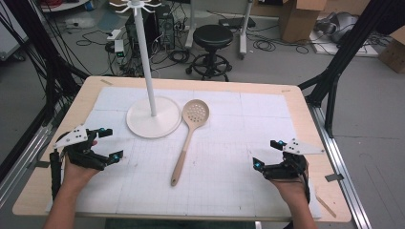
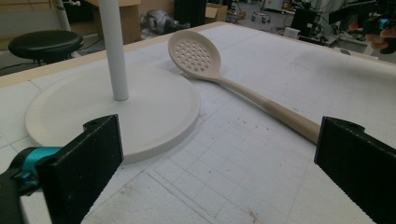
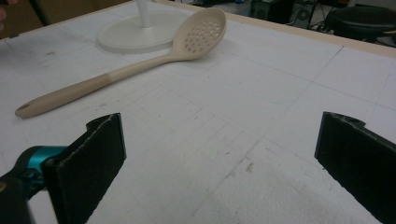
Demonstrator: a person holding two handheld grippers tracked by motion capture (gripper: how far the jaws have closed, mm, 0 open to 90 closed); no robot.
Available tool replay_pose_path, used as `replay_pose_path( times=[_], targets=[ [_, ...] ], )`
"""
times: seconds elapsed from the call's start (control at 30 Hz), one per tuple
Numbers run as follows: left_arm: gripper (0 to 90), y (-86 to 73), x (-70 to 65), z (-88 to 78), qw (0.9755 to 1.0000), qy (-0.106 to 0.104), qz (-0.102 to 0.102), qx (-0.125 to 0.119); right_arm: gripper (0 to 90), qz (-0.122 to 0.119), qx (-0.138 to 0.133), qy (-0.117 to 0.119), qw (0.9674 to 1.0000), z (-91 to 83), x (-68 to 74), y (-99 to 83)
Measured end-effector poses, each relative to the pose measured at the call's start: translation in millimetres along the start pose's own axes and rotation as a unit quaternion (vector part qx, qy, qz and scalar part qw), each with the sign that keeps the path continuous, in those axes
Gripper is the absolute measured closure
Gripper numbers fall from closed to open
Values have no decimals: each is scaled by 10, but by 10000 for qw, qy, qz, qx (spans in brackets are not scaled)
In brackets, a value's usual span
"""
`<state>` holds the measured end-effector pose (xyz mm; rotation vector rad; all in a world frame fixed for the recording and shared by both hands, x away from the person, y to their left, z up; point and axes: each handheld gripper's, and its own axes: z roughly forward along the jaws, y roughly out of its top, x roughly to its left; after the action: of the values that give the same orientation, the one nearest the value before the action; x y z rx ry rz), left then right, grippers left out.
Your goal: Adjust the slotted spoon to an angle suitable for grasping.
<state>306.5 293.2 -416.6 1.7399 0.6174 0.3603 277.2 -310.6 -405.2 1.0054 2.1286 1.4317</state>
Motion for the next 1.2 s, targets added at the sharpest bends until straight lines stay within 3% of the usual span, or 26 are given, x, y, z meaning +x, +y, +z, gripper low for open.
replay_pose_path(
  times=[0.33,0.63,0.97,1.03,1.1,1.2],
  targets=[
    [17,-7,-27,40,9998,-155,27,93,6,-43,101,-10,9999,28,0,-26],
    [17,0,-35,36,9998,-172,27,51,6,-96,105,38,9999,46,33,-18],
    [17,-7,-30,55,9997,-176,67,137,39,-201,298,112,9993,172,79,5],
    [17,-7,-45,61,9997,-167,79,173,59,-253,330,134,9990,205,99,30],
    [17,-5,-46,60,9996,-163,97,186,179,-286,370,326,9984,235,115,45],
    [17,4,-55,46,9997,-181,86,144,218,-399,442,445,9972,323,167,72]
  ],
)
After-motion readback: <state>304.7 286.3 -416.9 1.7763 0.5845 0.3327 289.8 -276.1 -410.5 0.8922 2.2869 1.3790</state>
